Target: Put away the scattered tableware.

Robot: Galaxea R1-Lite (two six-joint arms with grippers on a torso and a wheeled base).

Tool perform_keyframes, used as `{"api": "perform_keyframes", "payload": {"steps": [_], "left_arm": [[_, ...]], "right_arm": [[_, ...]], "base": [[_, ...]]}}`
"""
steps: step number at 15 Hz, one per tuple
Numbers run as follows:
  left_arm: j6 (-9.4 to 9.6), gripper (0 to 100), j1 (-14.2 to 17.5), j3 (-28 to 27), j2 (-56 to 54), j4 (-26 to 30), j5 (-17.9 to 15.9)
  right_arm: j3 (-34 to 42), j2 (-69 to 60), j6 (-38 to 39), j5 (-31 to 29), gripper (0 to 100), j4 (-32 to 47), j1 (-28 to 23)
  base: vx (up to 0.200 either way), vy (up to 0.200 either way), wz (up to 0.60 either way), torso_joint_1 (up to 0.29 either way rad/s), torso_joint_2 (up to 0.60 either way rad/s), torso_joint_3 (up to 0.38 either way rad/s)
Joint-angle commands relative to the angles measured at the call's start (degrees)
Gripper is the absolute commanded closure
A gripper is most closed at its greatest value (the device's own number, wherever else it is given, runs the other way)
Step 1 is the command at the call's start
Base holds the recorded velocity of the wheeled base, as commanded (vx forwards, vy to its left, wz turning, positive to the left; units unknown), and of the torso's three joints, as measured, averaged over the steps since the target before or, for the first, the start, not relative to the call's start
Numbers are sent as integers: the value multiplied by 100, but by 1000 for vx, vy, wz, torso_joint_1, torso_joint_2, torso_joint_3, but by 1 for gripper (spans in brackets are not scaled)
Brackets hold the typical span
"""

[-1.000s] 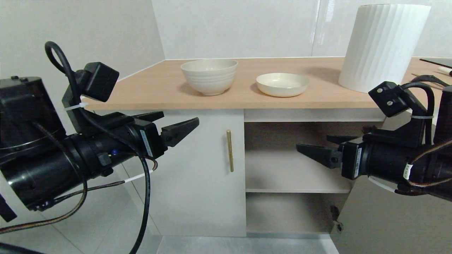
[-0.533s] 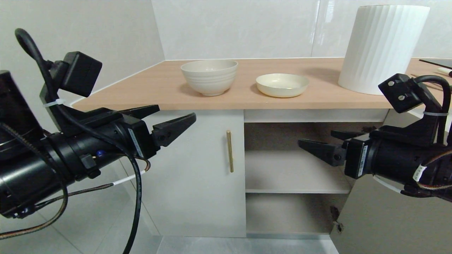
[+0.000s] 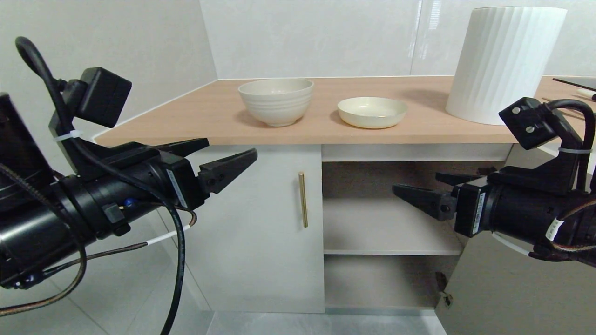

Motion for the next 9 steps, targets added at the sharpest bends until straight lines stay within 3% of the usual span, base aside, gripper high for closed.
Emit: {"api": "perform_keyframes", "payload": {"steps": [1,5,9], "left_arm": [[16,0,-5,16,-43,-9,-2],[78,0,-5,7,-192,-1,-2],[87,0,-41,24,19,8,-2]], "right_arm": [[-1,-13,2,-2,0,-4,12],[16,-22,2,-2,0,-4,30],[8,-22,2,-2,0,-4,30]], "base": [[0,0,0,0,0,0],[0,0,0,2,-16,-16],[0,0,0,31,-251,-307]]}}
